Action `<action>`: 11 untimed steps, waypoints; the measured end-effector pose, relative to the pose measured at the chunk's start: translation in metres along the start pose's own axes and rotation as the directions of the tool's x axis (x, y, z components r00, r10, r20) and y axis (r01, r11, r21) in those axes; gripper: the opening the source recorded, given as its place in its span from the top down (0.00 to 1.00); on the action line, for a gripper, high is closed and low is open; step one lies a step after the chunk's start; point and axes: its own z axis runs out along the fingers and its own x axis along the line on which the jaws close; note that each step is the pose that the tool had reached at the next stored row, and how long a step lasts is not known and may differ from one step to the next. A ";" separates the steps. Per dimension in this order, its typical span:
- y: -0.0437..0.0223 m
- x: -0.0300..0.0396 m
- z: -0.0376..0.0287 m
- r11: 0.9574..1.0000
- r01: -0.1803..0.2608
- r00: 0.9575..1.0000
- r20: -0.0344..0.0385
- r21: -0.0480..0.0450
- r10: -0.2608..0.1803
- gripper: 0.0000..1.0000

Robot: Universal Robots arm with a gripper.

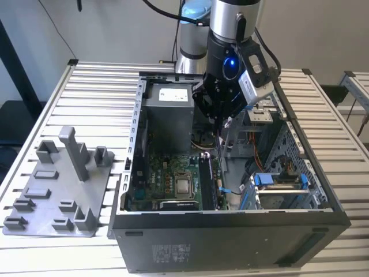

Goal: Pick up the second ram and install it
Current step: 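Insert the second ram into the second slot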

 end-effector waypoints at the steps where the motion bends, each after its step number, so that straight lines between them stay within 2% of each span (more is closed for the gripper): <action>1: 0.0000 0.0000 0.0000 1.000 0.000 1.000 0.000 0.000 0.000 0.86; 11: 0.0000 0.0000 0.0000 1.000 0.000 1.000 0.000 0.000 0.000 0.86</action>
